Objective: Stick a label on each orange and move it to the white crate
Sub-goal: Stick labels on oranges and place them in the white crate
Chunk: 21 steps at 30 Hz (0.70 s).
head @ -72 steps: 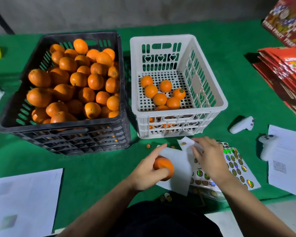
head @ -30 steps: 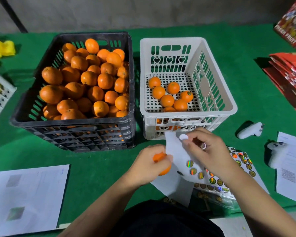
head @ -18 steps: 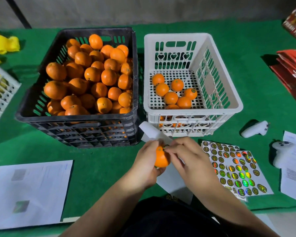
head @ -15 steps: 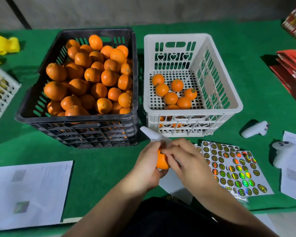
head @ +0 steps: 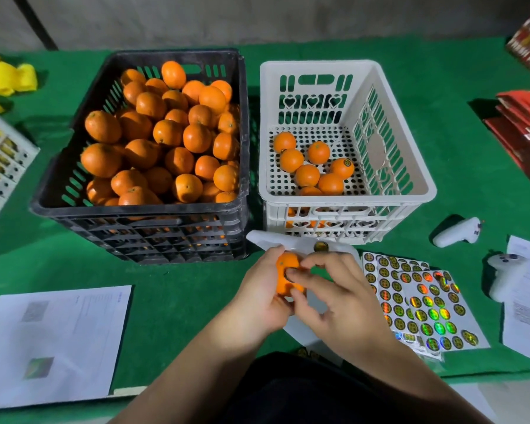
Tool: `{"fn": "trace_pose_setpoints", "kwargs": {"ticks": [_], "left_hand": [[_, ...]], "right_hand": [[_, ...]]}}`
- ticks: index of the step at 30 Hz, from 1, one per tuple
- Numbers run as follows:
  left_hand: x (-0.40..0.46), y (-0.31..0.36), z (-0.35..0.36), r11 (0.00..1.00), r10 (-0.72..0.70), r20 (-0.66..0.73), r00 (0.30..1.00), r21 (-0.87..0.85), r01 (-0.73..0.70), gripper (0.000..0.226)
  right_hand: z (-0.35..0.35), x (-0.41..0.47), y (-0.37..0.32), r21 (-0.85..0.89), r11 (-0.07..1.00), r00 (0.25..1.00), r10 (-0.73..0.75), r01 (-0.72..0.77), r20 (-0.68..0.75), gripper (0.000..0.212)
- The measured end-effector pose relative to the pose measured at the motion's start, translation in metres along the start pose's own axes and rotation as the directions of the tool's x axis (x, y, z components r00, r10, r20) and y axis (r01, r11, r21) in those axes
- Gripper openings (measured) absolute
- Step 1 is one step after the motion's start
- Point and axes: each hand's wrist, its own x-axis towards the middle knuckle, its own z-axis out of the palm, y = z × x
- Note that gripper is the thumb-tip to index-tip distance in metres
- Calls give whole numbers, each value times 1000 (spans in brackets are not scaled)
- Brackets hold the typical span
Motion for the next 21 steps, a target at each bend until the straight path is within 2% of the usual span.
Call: {"fn": "trace_pose_setpoints", "kwargs": {"ticks": [4,12,14,15,17,18,19,21], "left_hand": [[-2,5,0,997,7,-26,1000,-76,-9,40],[-17,3,11,996,76,57,995,39,-79,32],[-20,4,13,993,104,90,991,51,-109,31],[-22,5,13,990,128,95,987,54,-133,31],[-20,8,8,971,224,81,971,71,-230,32],[-19,10,4,949,299,76,951,76,-305,29],[-18,12,1,918,387,76,919,65,-392,25],[-18,18,-7,835,548,70,833,14,-550,22]], "right_hand": [[5,-8,3,-135,985,991,-98,109,87,54],[4,-6,11,-170,983,996,-67,77,60,96],[-3,-5,12,-147,987,995,-52,64,80,96],[-6,-4,12,-106,992,995,-56,64,79,88],[-14,0,11,90,995,998,-37,33,42,63],[-18,6,12,190,981,1000,-29,28,5,60],[-23,14,16,219,975,998,-28,41,-61,67],[-33,39,31,124,988,976,-59,86,-208,82]]}}
